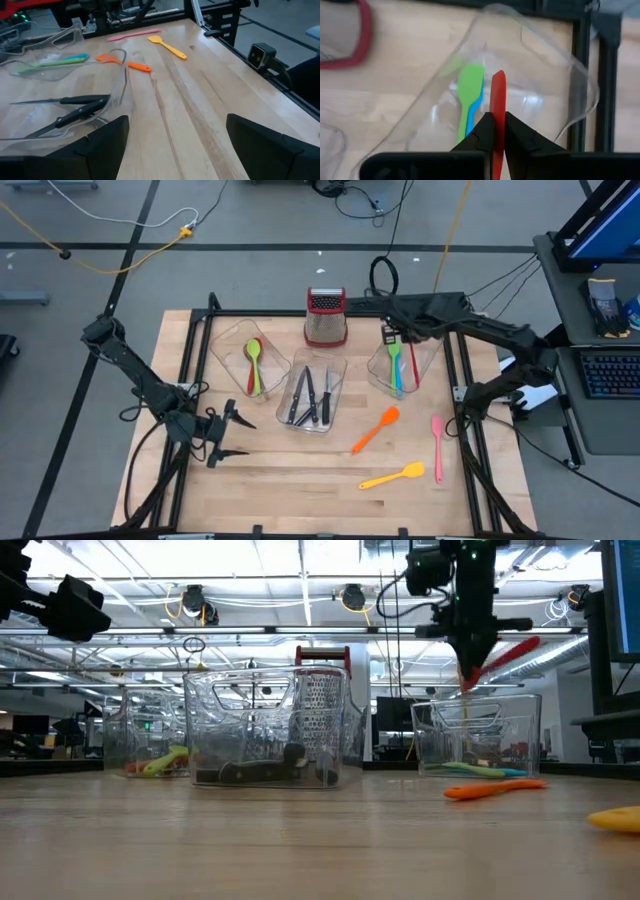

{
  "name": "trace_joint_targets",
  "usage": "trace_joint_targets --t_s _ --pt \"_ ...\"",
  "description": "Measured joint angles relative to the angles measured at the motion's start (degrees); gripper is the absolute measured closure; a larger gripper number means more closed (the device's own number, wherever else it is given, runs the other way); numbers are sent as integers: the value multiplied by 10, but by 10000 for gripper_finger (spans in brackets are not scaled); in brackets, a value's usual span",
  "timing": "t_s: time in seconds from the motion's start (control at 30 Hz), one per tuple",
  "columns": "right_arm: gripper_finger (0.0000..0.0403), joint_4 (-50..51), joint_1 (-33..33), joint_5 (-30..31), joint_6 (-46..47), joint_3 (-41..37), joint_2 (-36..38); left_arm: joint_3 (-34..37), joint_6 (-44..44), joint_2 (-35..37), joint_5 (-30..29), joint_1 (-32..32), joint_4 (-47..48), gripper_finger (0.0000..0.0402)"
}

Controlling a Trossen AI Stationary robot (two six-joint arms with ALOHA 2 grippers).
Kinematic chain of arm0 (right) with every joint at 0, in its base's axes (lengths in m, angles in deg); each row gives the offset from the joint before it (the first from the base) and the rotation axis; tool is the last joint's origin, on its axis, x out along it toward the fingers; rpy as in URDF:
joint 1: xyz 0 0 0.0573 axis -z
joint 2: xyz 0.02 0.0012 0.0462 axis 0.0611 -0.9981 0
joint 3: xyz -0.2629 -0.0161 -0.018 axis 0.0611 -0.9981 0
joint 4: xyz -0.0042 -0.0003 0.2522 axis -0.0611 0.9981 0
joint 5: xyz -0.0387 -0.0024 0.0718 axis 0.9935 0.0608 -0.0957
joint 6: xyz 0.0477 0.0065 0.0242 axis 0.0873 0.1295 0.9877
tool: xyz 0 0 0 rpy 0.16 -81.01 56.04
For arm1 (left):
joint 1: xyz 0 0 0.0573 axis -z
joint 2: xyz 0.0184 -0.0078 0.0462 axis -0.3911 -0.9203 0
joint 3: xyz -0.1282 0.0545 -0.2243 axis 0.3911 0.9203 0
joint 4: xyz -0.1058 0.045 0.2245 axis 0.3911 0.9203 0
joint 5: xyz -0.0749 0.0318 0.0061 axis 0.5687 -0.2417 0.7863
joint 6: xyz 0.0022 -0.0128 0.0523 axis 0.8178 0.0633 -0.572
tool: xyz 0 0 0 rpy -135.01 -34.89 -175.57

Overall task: Pick & Place Kitchen Items
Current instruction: Put the red spatula on the right transparent bin

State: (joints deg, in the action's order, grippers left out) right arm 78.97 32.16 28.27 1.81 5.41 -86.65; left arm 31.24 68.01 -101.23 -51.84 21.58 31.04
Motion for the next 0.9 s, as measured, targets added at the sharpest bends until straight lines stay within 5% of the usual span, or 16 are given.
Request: trace_joint_targets --t_s 0.9 --pt "391 -248 63 13 -70 -175 0 0 2 0 13 5 3 66"
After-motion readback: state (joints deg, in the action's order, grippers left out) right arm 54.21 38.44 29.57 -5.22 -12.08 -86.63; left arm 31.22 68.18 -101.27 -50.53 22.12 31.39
